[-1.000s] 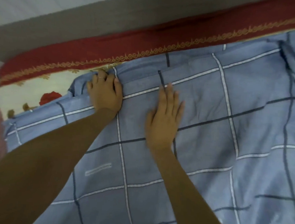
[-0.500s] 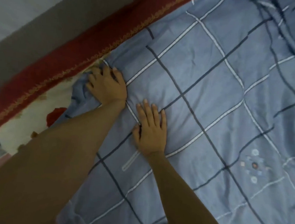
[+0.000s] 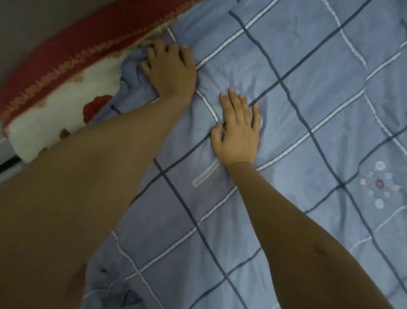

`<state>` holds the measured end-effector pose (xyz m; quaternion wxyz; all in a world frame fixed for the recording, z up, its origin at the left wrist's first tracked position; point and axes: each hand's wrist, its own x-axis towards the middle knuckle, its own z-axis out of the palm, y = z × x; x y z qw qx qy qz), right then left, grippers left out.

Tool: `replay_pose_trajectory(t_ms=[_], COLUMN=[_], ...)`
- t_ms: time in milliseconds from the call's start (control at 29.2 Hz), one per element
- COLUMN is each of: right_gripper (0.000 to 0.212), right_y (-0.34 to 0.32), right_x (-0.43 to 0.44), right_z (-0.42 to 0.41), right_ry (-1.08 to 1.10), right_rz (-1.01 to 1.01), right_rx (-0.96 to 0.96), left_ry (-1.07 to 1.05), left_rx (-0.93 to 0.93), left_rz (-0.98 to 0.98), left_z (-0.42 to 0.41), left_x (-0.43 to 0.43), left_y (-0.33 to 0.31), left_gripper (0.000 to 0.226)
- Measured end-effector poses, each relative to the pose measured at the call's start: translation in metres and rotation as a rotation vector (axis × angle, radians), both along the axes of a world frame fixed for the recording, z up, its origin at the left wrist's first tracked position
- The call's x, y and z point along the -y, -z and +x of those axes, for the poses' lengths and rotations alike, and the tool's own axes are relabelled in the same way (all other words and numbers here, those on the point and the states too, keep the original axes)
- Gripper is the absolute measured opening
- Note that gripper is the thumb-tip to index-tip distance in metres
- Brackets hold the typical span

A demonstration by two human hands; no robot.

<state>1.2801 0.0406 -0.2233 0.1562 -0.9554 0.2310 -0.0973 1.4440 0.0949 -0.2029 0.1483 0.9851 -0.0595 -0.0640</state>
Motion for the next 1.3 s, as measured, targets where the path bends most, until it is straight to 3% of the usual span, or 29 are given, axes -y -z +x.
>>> replay_pose_trajectory(t_ms=[137,343,514,686,960,1131,1303], right_gripper=[0.059,0.058,0.058,0.058,0.046,0.049,0.036], right_y=[0.001,0.0,0.002,0.005,-0.02,-0.044,-0.059], right_x=[0.005,-0.005,-0.002,-0.002,-0.002,-0.024,-0.038], right_z=[-0.004,-0.007,-0.005,-0.004,0.034,0.113,0.145], right_ry=[-0.01,-0.033,-0.046,-0.055,-0.121,-0.447,-0.454], right_rz=[-0.005,0.021,0.006,-0.034,-0.134,-0.108,-0.233], right_rx=[0.016,0.012,0.031,0.02,0.001,-0.225,-0.421], left_ry=[0.274,0.194,0.01,0.015,0.053,0.039,0.12], left_rx=[0.083,0.115,0.189,0.306,0.301,0.292,0.4], left_rz=[-0.019,0.025,-0.017,-0.024,-0.058,-0.082,-0.178], left_z=[-0.023,-0.07,-0.07,-0.069,-0.065,-0.066,-0.057], left_x=[-0.064,-0.182,-0.17,-0.169,-0.168,-0.171,-0.191], left_y=[-0.015,0.002,0.02,0.031,0.032,0.031,0.022], left_gripper=[0.047,0.043,0.036,0.036,0.038,0.034,0.029])
